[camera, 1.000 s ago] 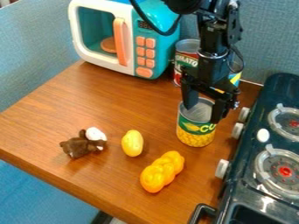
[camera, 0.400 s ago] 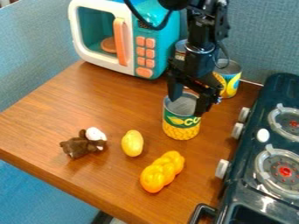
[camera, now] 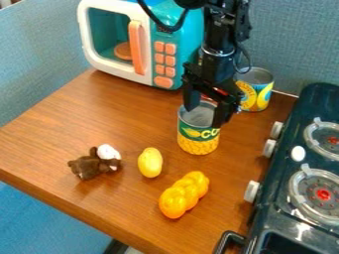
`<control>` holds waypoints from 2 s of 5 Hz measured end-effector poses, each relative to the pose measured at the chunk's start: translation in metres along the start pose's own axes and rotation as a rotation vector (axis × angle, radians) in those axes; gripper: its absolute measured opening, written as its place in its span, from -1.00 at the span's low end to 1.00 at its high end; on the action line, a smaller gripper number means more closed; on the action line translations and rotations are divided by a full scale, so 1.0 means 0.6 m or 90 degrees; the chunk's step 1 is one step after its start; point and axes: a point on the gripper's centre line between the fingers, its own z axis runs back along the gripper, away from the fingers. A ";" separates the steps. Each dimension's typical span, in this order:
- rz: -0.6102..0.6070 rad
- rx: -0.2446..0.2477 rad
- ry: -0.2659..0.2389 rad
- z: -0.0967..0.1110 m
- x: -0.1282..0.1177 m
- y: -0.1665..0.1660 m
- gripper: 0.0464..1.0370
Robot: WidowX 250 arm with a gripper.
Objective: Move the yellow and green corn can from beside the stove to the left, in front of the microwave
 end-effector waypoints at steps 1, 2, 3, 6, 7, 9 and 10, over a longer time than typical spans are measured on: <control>0.038 0.016 0.016 -0.006 -0.014 0.054 0.93; 0.080 0.044 0.034 -0.009 -0.038 0.118 0.93; 0.120 0.054 0.060 -0.017 -0.073 0.164 0.93; 0.187 0.032 0.107 -0.041 -0.122 0.254 0.93; 0.174 0.021 0.100 -0.036 -0.126 0.251 0.93; 0.193 -0.016 0.014 0.021 -0.152 0.242 0.93; 0.177 -0.040 0.009 0.026 -0.161 0.225 0.93</control>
